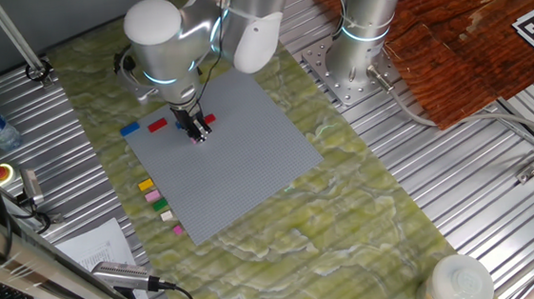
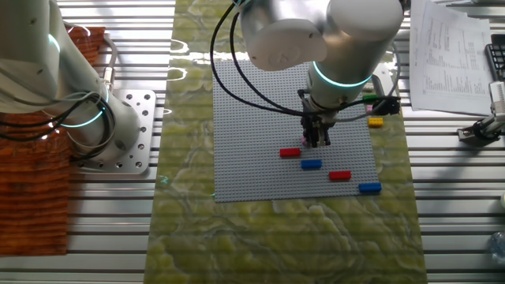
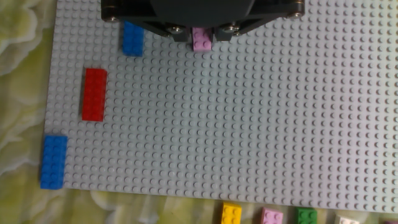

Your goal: Stack small Lego blocks randomly, one at a time

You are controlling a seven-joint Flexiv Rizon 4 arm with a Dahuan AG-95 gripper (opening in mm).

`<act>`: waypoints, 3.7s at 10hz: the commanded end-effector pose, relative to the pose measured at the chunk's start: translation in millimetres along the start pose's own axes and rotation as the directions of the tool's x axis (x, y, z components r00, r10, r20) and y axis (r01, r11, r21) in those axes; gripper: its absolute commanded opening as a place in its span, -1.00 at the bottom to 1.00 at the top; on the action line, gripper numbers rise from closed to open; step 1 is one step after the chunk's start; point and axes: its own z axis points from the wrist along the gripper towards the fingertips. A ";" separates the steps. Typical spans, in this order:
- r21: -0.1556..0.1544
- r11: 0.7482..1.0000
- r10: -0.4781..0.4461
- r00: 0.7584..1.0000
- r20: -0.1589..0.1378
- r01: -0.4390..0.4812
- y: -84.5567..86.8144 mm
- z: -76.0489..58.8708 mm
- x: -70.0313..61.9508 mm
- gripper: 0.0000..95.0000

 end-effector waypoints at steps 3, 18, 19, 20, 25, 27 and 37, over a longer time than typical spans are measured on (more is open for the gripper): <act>0.002 1.000 0.004 1.000 -0.001 -0.004 -0.3 24.5 -0.7 -1.00; -0.008 1.000 -0.018 1.000 -0.006 0.018 3.0 -13.7 4.1 -0.60; -0.007 1.000 -0.016 1.000 -0.007 0.016 3.0 -14.0 4.2 -0.60; -0.008 1.000 -0.014 1.000 -0.007 0.014 3.2 -14.9 4.3 -1.00; -0.009 1.000 -0.009 1.000 -0.014 0.009 4.2 -19.9 5.3 -1.00; -0.004 1.000 -0.008 1.000 -0.015 0.008 4.1 -19.4 5.2 -1.00; 0.009 1.000 -0.013 1.000 -0.014 0.013 1.6 -3.7 3.4 -1.00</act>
